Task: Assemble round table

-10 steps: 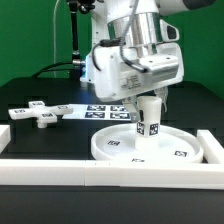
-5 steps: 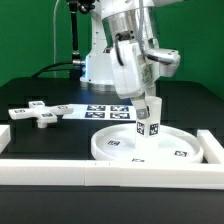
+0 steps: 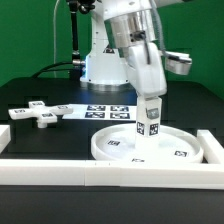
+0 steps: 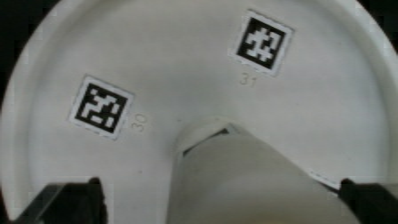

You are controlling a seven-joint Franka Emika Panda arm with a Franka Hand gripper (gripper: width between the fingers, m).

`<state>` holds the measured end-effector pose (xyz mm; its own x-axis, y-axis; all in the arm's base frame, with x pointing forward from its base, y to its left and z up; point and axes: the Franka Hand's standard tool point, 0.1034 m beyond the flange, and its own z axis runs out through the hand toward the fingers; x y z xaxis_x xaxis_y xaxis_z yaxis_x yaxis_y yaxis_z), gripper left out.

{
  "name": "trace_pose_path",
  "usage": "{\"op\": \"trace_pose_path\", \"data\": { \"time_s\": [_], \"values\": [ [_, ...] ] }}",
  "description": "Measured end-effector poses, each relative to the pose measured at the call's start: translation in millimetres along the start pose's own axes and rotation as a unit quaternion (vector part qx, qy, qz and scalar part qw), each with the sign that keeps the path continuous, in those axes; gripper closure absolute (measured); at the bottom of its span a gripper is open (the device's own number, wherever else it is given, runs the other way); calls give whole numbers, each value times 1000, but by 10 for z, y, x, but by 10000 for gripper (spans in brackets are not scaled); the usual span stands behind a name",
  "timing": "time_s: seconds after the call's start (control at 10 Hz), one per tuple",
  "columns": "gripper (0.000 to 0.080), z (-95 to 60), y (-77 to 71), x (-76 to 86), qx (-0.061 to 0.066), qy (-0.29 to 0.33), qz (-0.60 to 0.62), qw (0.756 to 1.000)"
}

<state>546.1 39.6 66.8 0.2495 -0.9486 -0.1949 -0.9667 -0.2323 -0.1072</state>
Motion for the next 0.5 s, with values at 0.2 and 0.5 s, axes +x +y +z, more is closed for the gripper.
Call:
{"op": "trace_pose_path", "data": {
  "time_s": [0.2,0.5],
  "values": [
    [150,-15,5,0,-13,-6,-118,993],
    [150,-15,7,-7,-19,-9,-241,970]
  ]
}}
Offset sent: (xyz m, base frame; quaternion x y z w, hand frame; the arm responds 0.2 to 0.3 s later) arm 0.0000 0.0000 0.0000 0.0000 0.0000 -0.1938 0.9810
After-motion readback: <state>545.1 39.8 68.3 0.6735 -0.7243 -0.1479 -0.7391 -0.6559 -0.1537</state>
